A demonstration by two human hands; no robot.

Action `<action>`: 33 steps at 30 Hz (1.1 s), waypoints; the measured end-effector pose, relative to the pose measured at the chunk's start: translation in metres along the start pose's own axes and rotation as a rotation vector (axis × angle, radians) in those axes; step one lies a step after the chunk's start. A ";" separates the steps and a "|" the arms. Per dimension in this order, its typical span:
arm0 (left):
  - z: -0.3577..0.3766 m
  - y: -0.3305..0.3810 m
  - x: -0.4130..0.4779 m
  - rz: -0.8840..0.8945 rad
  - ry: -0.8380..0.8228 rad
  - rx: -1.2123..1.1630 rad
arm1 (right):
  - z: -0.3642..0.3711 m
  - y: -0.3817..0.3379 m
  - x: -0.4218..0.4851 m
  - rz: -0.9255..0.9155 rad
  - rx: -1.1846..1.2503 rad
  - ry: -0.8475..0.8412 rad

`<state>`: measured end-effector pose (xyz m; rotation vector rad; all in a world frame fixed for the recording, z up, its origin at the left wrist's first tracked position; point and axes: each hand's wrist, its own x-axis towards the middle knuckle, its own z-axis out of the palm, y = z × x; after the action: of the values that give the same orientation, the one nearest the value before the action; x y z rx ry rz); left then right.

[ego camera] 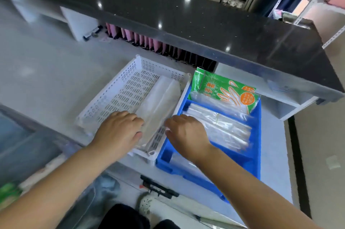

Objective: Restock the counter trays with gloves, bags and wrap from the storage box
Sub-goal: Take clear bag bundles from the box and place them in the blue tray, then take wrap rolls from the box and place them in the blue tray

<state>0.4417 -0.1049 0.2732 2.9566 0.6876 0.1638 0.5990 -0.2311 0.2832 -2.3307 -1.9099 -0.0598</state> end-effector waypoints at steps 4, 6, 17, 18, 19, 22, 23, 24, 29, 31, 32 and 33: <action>-0.011 -0.033 -0.078 -0.201 -0.021 0.022 | 0.006 -0.066 0.015 -0.197 0.051 0.023; -0.015 -0.052 -0.118 -0.315 -0.011 0.036 | 0.010 -0.099 0.023 -0.287 0.070 0.016; 0.000 -0.188 -0.340 -0.896 -0.029 -0.078 | 0.080 -0.297 0.078 -0.603 0.072 -0.162; 0.005 -0.202 -0.357 -0.925 -0.050 -0.085 | 0.091 -0.316 0.083 -0.595 0.068 -0.189; 0.009 -0.216 -0.373 -0.947 -0.069 -0.087 | 0.102 -0.333 0.089 -0.587 0.068 -0.206; 0.024 -0.255 -0.415 -0.990 -0.092 -0.111 | 0.136 -0.379 0.104 -0.571 0.053 -0.272; 0.028 -0.266 -0.426 -1.001 -0.101 -0.125 | 0.146 -0.391 0.109 -0.562 0.051 -0.301; 0.033 -0.277 -0.437 -1.014 -0.111 -0.139 | 0.158 -0.404 0.113 -0.548 0.058 -0.337; 0.062 -0.310 -0.469 -1.073 -0.143 -0.238 | 0.212 -0.442 0.121 -0.439 0.130 -0.563; 0.076 -0.323 -0.477 -1.115 -0.164 -0.295 | 0.238 -0.456 0.124 -0.403 0.147 -0.658; 0.083 -0.328 -0.480 -1.140 -0.159 -0.324 | 0.252 -0.463 0.127 -0.388 0.152 -0.702; 0.090 -0.332 -0.482 -1.164 -0.141 -0.349 | 0.267 -0.470 0.128 -0.368 0.161 -0.744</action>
<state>-0.1213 -0.0291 0.1036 1.8202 1.9201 -0.0300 0.1513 0.0171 0.0669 -2.0108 -2.5054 1.0120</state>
